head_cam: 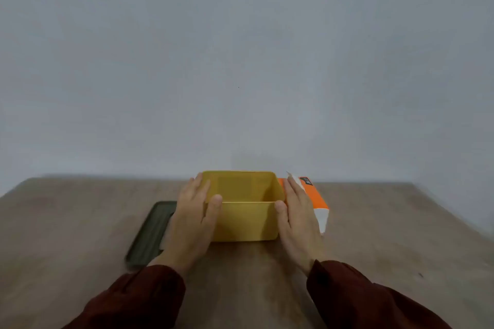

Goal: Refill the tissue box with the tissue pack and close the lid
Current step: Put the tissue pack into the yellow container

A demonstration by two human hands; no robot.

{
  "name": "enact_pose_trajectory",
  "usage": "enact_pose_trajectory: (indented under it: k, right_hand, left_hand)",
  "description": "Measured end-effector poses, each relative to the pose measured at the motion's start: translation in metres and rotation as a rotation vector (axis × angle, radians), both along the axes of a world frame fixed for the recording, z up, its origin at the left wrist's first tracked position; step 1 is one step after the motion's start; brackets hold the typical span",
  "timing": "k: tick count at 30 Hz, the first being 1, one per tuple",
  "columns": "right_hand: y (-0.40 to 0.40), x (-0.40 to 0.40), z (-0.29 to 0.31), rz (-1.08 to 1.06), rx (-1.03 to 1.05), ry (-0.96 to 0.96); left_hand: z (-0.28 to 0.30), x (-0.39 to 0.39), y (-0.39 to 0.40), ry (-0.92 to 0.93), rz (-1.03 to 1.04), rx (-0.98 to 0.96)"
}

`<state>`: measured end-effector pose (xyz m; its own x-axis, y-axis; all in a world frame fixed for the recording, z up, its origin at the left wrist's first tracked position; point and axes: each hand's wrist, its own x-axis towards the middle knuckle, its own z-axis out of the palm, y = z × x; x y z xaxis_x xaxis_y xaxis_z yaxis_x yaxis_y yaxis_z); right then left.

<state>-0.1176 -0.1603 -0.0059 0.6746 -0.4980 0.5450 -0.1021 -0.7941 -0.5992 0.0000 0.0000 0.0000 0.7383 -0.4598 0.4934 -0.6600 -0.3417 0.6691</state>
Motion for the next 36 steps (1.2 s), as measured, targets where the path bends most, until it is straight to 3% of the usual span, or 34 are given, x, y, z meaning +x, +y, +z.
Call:
enact_pose_trajectory:
  k: [18, 31, 36]
  right_hand:
    - [0.002, 0.000, -0.014, -0.030, 0.036, 0.019]
    - [0.013, -0.013, -0.009, -0.063, 0.111, 0.034]
    - [0.016, -0.019, -0.006, -0.090, 0.041, -0.017]
  left_hand:
    - [-0.002, -0.009, 0.002, 0.227, -0.031, -0.147]
    - [-0.002, -0.017, 0.007, 0.135, 0.024, -0.144]
    - [0.000, -0.021, 0.012, 0.087, 0.033, -0.150]
